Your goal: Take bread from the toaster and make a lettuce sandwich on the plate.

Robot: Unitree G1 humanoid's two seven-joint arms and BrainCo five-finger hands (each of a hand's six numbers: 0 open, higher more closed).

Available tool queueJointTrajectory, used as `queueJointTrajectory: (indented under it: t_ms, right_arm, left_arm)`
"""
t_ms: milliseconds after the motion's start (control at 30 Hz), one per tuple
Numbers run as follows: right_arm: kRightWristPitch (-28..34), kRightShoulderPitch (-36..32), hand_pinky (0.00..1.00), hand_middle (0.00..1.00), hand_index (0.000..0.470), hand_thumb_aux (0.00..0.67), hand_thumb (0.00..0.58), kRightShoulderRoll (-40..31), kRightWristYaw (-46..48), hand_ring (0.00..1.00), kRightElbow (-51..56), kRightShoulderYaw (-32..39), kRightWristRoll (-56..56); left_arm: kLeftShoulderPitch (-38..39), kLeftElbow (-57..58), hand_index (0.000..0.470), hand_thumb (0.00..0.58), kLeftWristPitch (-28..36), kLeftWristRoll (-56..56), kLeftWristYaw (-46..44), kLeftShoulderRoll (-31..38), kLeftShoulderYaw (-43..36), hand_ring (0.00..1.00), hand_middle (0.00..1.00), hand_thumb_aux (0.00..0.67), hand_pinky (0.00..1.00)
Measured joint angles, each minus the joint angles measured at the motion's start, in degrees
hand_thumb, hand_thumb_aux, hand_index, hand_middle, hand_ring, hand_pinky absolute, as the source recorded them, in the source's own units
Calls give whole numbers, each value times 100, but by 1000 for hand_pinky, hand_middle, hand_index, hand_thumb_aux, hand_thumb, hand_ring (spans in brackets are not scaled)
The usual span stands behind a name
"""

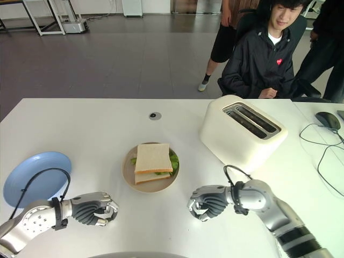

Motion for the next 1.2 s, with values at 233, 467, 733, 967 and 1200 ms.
queueJointTrajectory:
  t_ms: [233, 467, 733, 967, 1200]
  right_arm:
    - [-16, -1439, 933, 933, 470, 670, 580, 1299, -1567, 933, 2206, 310, -702]
    - [140, -2696, 898, 898, 470, 670, 580, 2007, -2868, 898, 4317, 254, -838]
    - [-383, -3045, 584, 584, 94, 134, 209, 2243, -3639, 584, 4995, 319, -1001]
    - [-1186, -2025, 0, 0, 0, 0, 0, 1209, -2597, 0, 2911, -321, 637]
    - [-1152, -1798, 0, 0, 0, 0, 0, 1704, -2313, 0, 2268, -931, 2025]
  left_arm:
    - [-1482, 1347, 470, 580, 110, 1661, 1595, -1223, -507, 1000, 1000, 670, 1000]
    - [-2949, 2931, 470, 580, 665, 2643, 2880, -2148, -830, 1000, 1000, 670, 1000]
    - [-4094, 4588, 426, 575, 331, 2806, 3698, -2455, -1098, 957, 957, 607, 957]
    - [-2222, 1620, 0, 0, -189, 721, 2115, -1361, -478, 0, 0, 0, 0]
    - [-2243, 1661, 0, 0, -639, -1699, 1776, -2216, 333, 0, 0, 0, 0]
